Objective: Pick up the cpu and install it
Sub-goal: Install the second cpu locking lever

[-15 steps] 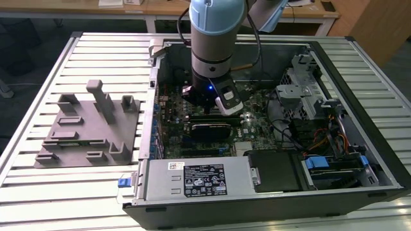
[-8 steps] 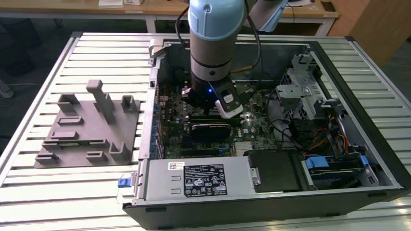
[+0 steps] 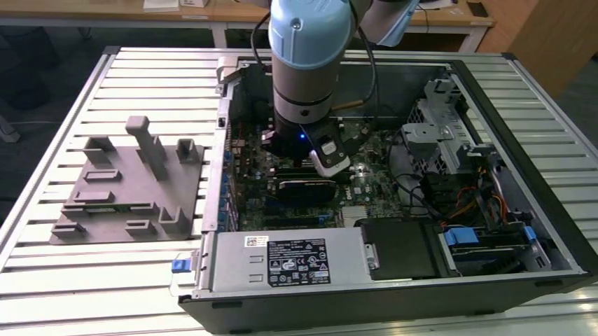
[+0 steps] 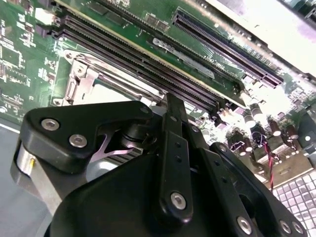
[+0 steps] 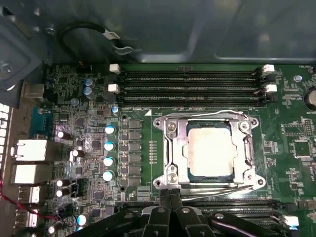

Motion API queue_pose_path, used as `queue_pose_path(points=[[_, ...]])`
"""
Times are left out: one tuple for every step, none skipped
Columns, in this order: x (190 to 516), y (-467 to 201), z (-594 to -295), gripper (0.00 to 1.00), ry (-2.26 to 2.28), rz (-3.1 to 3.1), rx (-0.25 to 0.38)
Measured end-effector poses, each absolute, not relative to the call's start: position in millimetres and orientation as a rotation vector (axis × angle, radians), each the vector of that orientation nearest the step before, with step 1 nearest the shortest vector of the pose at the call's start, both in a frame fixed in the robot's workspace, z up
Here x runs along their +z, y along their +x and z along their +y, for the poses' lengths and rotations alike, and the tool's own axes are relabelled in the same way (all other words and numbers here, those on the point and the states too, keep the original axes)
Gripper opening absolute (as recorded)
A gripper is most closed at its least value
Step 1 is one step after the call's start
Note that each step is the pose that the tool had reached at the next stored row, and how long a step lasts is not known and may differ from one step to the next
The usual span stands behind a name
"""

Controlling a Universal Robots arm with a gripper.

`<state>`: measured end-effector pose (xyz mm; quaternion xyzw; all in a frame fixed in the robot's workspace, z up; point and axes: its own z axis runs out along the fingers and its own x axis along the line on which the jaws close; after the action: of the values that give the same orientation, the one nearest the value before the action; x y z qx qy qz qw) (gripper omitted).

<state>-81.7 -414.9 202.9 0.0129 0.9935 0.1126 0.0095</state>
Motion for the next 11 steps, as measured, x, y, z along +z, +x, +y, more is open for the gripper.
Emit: queue_pose_path(points=[[202.1,-81.7,-415.0,0.11,0.040,3.103,0.352],[201.3,-81.8,-415.0,0.11,0.040,3.103,0.354],[200.7,-81.9,-415.1,0.11,0.037,3.102,0.359],[200.2,-81.9,-415.1,0.11,0.032,3.102,0.366],[199.6,-81.9,-415.1,0.11,0.026,3.101,0.375],[199.0,-82.1,-415.1,0.11,0.019,3.100,0.385],[198.6,-82.4,-415.1,0.11,0.014,3.100,0.396],[198.1,-82.8,-415.3,0.11,0.010,3.098,0.406],[197.6,-83.4,-415.6,0.11,0.006,3.097,0.415],[197.3,-83.9,-416.1,0.11,0.003,3.097,0.422],[197.0,-84.5,-417.1,0.11,0.001,3.096,0.427]])
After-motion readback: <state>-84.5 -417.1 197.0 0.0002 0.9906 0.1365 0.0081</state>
